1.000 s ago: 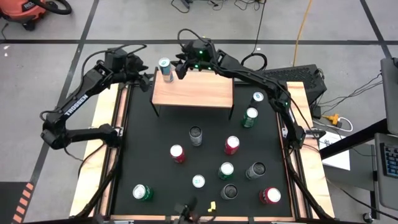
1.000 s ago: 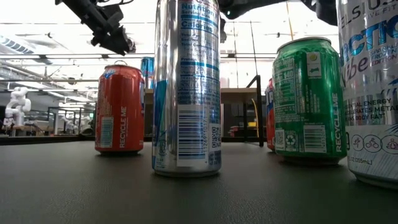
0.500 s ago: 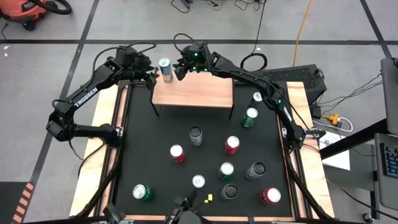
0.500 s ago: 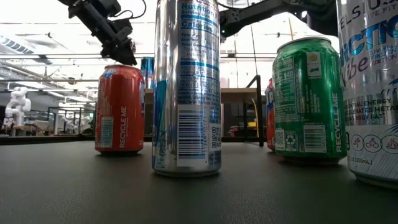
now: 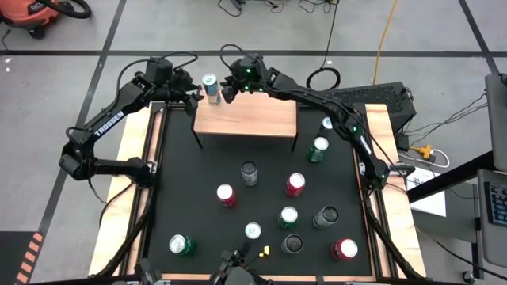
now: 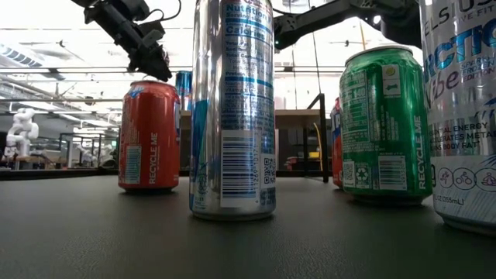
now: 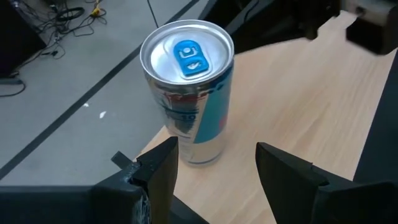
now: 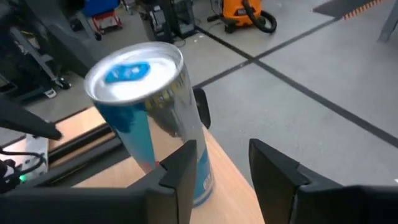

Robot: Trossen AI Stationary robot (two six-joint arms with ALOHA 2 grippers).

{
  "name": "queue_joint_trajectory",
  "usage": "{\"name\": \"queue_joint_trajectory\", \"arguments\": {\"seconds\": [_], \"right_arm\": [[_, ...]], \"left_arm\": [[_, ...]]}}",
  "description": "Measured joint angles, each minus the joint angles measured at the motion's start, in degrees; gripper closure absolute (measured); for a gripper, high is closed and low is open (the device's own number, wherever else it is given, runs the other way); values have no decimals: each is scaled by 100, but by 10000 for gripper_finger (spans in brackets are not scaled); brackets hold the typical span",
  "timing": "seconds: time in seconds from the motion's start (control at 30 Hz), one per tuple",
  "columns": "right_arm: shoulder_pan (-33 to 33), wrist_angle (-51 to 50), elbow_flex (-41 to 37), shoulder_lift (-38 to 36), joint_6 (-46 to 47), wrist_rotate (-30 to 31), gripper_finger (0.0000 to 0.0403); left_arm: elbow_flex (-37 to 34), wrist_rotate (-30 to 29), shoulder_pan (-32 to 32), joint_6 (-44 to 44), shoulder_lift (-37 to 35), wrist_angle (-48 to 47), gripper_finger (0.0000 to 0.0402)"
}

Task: Place canned beverage on shelf
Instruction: Put the bottom left blue soda can on the shelf

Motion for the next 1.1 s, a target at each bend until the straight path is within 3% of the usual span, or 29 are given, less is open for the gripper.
{"name": "queue_joint_trajectory", "arguments": {"seconds": [0.13, 0.57, 1.1], "right_arm": [[2, 27, 0, -2, -5, 232, 293], [48, 227, 0, 16, 129, -30, 368], [219, 236, -2, 16, 102, -65, 397]], "left_arm": [[0, -13, 6, 7, 25, 8, 192], [0, -243, 0, 11, 36, 313, 273], [0, -268, 0, 9, 34, 544, 279]]}}
